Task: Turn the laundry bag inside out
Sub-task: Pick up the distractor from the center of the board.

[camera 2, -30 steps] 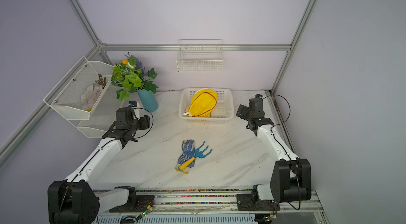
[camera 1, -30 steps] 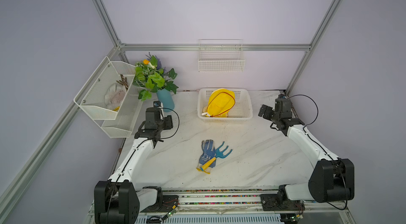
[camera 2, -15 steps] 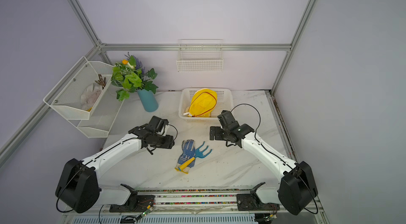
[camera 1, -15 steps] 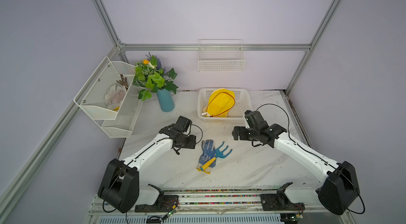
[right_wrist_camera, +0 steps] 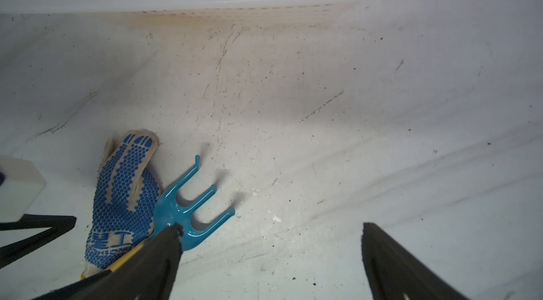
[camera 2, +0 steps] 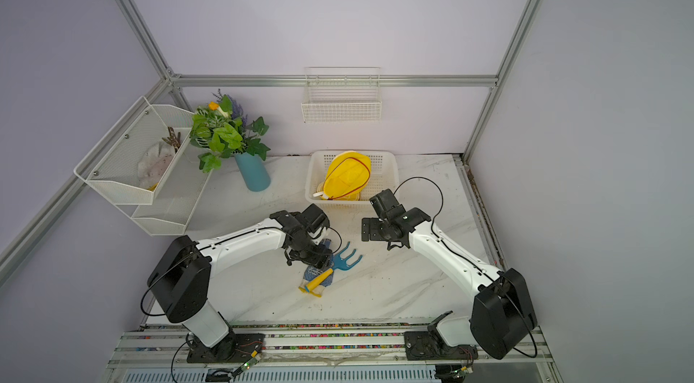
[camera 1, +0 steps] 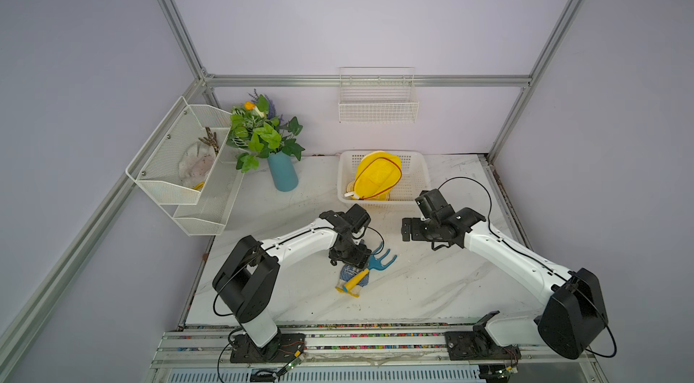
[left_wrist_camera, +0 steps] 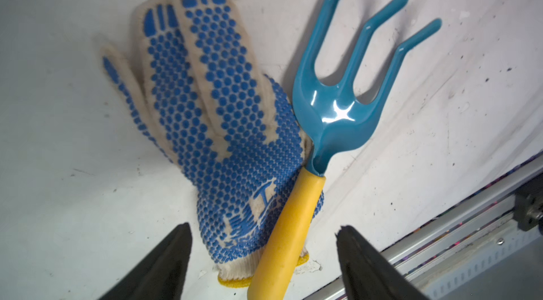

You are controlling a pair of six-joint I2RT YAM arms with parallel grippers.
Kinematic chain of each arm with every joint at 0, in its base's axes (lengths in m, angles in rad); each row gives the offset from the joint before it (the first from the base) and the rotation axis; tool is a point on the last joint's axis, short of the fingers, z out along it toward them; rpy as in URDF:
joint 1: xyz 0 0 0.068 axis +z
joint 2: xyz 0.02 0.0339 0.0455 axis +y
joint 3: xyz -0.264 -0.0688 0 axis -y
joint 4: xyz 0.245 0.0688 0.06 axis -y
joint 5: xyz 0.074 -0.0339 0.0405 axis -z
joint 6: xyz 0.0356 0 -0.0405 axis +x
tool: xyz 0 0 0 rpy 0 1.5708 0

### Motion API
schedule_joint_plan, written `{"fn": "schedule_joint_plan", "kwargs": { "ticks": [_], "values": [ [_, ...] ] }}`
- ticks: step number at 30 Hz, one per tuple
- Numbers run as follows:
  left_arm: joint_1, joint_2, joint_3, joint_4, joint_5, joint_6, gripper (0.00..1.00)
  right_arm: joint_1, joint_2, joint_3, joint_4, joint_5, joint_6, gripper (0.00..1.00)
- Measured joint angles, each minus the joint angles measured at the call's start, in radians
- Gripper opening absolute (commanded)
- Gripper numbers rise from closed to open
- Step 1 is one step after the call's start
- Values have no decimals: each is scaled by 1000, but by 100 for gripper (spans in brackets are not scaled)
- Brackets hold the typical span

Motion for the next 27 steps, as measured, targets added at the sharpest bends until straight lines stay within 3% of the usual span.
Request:
{"fn": "schedule_joint_plan", "kwargs": {
  "ticks": [1,20,23,25,27],
  "values": [
    [-12,10,5,-13,-1,6,100,0,0,0,-5,7,-1,100],
    [-96,208,107,-87,-130,142,100,-13,-27,-49,-24,42,-1,100],
    [-103,217,110,-85,-155,147,82,-23,-40,-62,-25,50,-1,100],
    [-106,219,110,-84,-170,153,47,-32,-48,-68,-25,57,0,100],
    [-106,219,110,-82,-175,159,20,-39,-51,-71,-26,61,0,100]
  ]
}}
